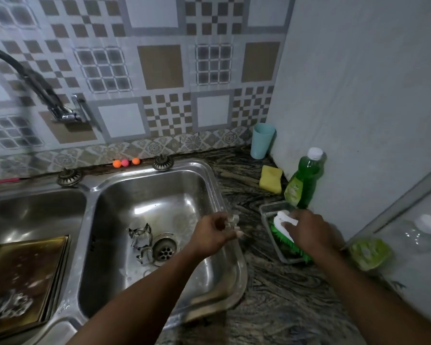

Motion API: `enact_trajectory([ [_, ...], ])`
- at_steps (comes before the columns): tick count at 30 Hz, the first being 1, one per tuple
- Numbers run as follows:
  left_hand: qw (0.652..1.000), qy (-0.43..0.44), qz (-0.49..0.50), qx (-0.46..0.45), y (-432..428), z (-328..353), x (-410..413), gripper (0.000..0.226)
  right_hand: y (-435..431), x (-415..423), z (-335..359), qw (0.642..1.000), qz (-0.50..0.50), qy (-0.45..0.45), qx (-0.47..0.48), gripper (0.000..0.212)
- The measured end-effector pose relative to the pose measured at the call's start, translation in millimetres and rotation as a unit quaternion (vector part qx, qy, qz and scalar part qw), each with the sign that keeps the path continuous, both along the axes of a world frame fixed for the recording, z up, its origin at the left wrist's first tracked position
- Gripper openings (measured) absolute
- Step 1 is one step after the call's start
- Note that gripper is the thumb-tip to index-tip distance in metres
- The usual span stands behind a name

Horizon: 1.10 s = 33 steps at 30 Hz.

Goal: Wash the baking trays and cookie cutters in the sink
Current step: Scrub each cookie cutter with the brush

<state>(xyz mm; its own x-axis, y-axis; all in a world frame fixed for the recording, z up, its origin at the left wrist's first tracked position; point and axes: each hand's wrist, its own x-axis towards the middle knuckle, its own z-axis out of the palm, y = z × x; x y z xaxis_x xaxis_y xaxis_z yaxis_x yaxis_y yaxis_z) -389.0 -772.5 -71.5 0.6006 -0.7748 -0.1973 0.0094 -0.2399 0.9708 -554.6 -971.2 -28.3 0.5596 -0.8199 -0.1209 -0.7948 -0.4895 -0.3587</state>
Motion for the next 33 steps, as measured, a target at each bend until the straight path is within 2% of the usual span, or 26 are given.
enact_trajectory([
  [6, 0.998, -0.022, 0.061, 0.010, 12.9, 9.5, 7.3, 0.041, 12.2, 8.8, -7.1, 0.998, 0.031, 0.009, -0.052, 0.040],
  [11, 0.997, -0.001, 0.069, -0.018, 28.6, 23.9, 19.9, 0.039, 11.1, 13.0, -0.2, 0.998, 0.020, 0.026, -0.062, 0.041],
  [17, 0.997, -0.027, 0.069, -0.035, 59.2, 39.8, 38.5, 0.038, 33.3, 41.1, 38.1, 0.992, -0.011, -0.110, -0.056, 0.034],
  [21, 0.995, -0.066, 0.071, -0.025, 88.0, 45.9, 59.7, 0.042, 97.9, 85.3, 67.5, 0.963, 0.062, -0.261, 0.002, 0.017],
  [23, 0.994, -0.086, 0.069, -0.027, 105.5, 52.0, 69.5, 0.043, 146.0, 108.8, 74.2, 0.940, 0.126, -0.316, 0.038, 0.017],
  [25, 0.990, -0.110, 0.079, -0.028, 127.5, 54.8, 81.8, 0.042, 185.7, 124.3, 67.0, 0.928, 0.193, -0.315, 0.041, 0.030],
  [28, 0.989, -0.134, 0.066, 0.002, 168.8, 49.5, 97.1, 0.044, 211.9, 135.3, 51.1, 0.921, 0.237, -0.309, -0.020, 0.043],
  [31, 0.990, -0.120, 0.066, -0.015, 199.5, 47.7, 107.7, 0.044, 236.8, 158.1, 54.0, 0.898, 0.232, -0.371, -0.043, 0.037],
  [33, 0.990, -0.101, 0.092, -0.034, 214.6, 50.5, 118.5, 0.040, 259.7, 174.1, 56.2, 0.882, 0.263, -0.388, -0.043, 0.033],
])
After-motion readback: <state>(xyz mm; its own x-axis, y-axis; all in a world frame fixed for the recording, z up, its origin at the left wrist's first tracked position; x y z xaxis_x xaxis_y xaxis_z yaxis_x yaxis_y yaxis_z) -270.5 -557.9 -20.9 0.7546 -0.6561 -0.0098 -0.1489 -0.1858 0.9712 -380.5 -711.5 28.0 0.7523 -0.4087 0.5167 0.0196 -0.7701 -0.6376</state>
